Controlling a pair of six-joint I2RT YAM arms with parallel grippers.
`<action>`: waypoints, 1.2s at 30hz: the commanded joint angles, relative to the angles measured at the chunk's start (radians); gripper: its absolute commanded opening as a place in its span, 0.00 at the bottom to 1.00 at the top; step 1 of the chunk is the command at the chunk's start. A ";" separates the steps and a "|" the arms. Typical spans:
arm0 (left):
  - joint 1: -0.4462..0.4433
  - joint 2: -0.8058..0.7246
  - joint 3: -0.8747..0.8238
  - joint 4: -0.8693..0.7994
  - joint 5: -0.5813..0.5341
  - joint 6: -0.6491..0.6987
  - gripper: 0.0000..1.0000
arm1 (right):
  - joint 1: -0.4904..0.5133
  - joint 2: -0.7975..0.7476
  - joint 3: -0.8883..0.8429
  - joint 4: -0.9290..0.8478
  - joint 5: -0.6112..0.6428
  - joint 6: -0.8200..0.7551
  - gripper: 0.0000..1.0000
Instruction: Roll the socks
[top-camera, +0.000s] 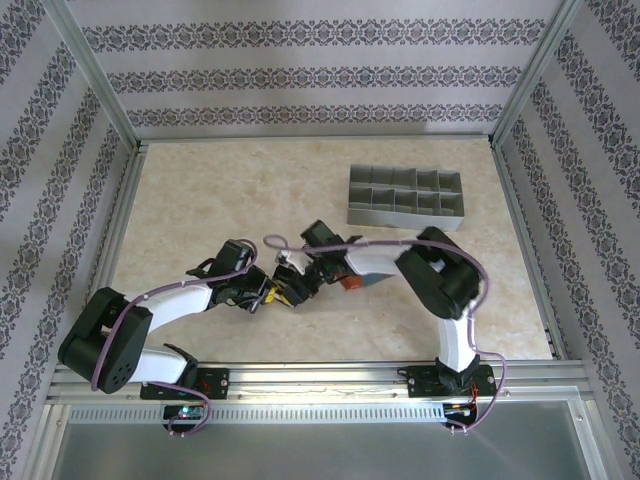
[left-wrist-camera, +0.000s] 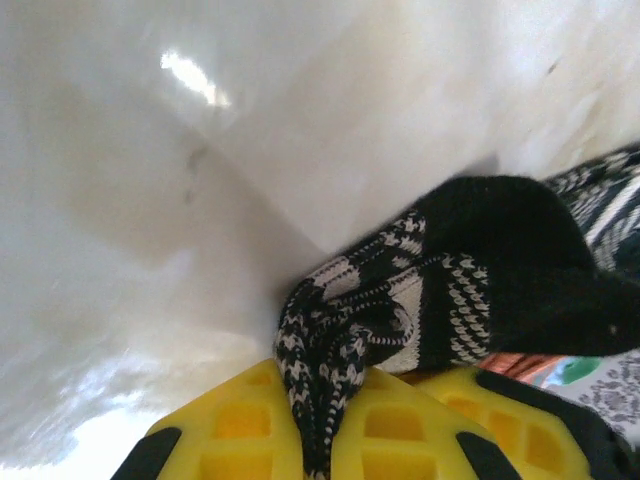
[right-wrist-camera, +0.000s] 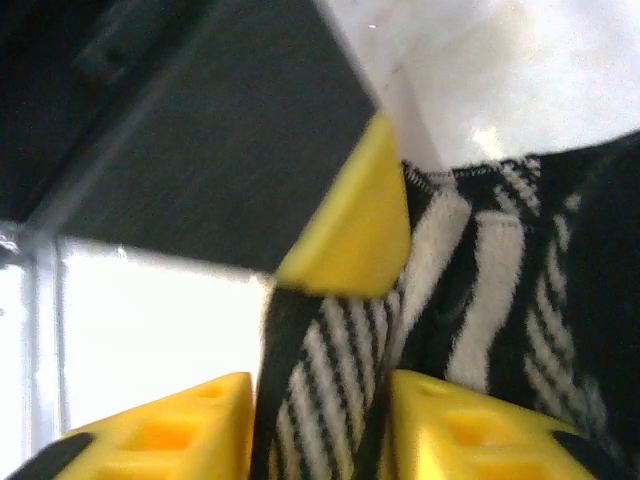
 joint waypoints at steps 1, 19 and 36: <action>-0.018 0.002 -0.002 -0.276 -0.039 0.003 0.00 | 0.104 -0.201 -0.236 0.231 0.400 -0.179 0.56; -0.025 0.060 0.074 -0.315 -0.034 0.004 0.00 | 0.490 -0.066 -0.173 0.434 1.197 -0.571 0.53; 0.070 -0.133 0.086 -0.319 -0.012 -0.051 0.68 | 0.198 -0.058 -0.236 0.117 0.594 -0.122 0.00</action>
